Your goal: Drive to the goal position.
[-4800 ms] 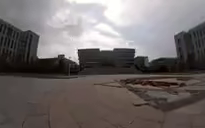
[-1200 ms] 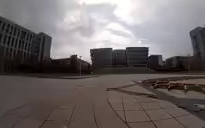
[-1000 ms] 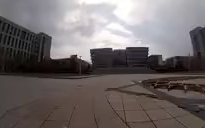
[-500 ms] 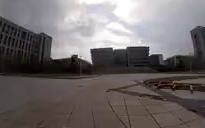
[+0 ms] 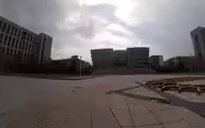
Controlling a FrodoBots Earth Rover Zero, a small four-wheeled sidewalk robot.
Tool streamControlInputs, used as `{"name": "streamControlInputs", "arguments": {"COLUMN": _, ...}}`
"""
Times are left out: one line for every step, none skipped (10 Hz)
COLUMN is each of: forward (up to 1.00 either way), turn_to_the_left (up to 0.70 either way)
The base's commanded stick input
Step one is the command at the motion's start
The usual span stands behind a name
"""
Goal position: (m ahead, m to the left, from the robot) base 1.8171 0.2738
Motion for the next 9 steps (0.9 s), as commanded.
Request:
{"name": "streamControlInputs", "arguments": {"forward": 0.7, "turn_to_the_left": 0.35}}
{"name": "streamControlInputs", "arguments": {"forward": 0.7, "turn_to_the_left": 0.25}}
{"name": "streamControlInputs", "arguments": {"forward": 0.62, "turn_to_the_left": 0.0}}
{"name": "streamControlInputs", "arguments": {"forward": 0.48, "turn_to_the_left": 0.0}}
{"name": "streamControlInputs", "arguments": {"forward": 0.35, "turn_to_the_left": 0.0}}
{"name": "streamControlInputs", "arguments": {"forward": 0.29, "turn_to_the_left": 0.0}}
{"name": "streamControlInputs", "arguments": {"forward": 0.23, "turn_to_the_left": 0.0}}
{"name": "streamControlInputs", "arguments": {"forward": 0.18, "turn_to_the_left": 0.0}}
{"name": "streamControlInputs", "arguments": {"forward": 0.12, "turn_to_the_left": 0.0}}
